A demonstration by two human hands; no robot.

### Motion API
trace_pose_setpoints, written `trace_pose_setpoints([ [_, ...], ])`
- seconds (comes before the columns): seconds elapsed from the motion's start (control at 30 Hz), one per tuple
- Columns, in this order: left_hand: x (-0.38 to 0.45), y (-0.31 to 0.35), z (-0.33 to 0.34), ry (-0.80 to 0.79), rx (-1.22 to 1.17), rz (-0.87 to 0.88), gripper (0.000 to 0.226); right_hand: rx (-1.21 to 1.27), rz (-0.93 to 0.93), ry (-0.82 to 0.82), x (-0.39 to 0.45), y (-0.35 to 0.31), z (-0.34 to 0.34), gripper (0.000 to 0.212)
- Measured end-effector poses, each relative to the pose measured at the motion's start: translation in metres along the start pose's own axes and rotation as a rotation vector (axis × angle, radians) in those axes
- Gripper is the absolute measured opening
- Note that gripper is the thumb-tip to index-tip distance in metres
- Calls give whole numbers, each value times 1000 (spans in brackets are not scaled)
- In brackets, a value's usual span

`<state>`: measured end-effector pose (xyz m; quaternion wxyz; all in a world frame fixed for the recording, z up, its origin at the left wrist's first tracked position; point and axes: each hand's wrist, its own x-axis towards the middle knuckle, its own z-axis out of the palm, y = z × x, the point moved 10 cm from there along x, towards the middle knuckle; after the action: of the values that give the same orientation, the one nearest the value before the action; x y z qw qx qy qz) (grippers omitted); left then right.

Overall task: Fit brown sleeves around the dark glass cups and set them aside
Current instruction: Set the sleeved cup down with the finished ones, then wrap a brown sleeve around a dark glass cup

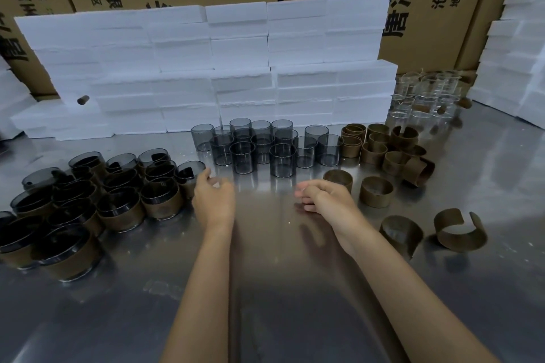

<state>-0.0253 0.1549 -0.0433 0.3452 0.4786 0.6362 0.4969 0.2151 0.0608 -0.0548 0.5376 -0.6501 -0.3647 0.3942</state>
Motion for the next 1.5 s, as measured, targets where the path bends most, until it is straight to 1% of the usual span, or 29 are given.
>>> trace_pose_setpoints([
  [0.1, 1, 2, 5, -20, 33, 60, 57, 28, 9, 11, 2, 2, -3, 17],
  [0.27, -9, 26, 42, -191, 184, 338, 71, 28, 7, 25, 4, 3, -3, 18],
  [0.37, 0, 23, 58, -280, 315, 323, 71, 30, 10, 18, 3, 3, -1, 17],
  [0.4, 4, 21, 59, -286, 334, 312, 68, 33, 12, 16, 2, 3, 0, 17],
  [0.47, 8, 23, 60, -247, 341, 341, 56, 42, 12, 16, 1, 2, 0, 17],
  [0.57, 4, 33, 54, -143, 273, 456, 24, 110, -18, 12, -1, -4, -1, 16],
  [0.6, 1, 35, 53, -123, 256, 475, 16, 141, -32, 12, -2, -6, -2, 15],
  [0.63, -1, 36, 51, -110, 250, 480, 12, 160, -46, 15, -2, -8, -3, 15],
  [0.73, -6, 37, 42, -89, 193, 444, 15, 185, -67, 18, -4, -12, -5, 16],
  [0.83, -16, 60, 33, -75, 28, 462, 19, 317, -63, 1, -3, -13, -8, 16],
  [0.9, -23, 74, 29, -116, -114, 431, 25, 410, -49, 1, -1, -13, -10, 16],
  [0.93, -26, 75, 31, -175, -206, 368, 28, 453, -42, 0, -1, -14, -11, 15],
  [1.0, -35, 66, 44, -340, -390, 181, 35, 505, -31, -12, -1, -16, -10, 10],
  [1.03, -42, 58, 52, -421, -458, 90, 37, 505, -28, -35, -1, -16, -8, 14],
  [1.07, -49, 52, 60, -497, -514, 9, 38, 490, -26, -84, -1, -17, -3, 24],
  [1.13, -65, 47, 76, -640, -599, -98, 32, 451, -30, -241, -3, -19, 13, 50],
  [1.17, -72, 47, 82, -705, -623, -121, 30, 427, -31, -309, -6, -19, 21, 59],
  [1.2, -78, 48, 86, -762, -637, -131, 29, 401, -36, -344, -7, -18, 26, 64],
  [1.27, -85, 49, 88, -819, -653, -135, 25, 361, -51, -319, -7, -16, 28, 67],
  [1.33, -85, 49, 88, -819, -652, -126, 22, 341, -83, -251, -5, -17, 22, 68],
  [1.4, -84, 48, 89, -811, -642, -113, 26, 327, -118, -210, -4, -18, 18, 68],
  [1.47, -82, 45, 88, -780, -583, -98, 33, 346, -117, -212, -3, -17, 18, 68],
  [1.5, -79, 43, 86, -743, -531, -76, 32, 369, -113, -218, -2, -16, 19, 68],
])
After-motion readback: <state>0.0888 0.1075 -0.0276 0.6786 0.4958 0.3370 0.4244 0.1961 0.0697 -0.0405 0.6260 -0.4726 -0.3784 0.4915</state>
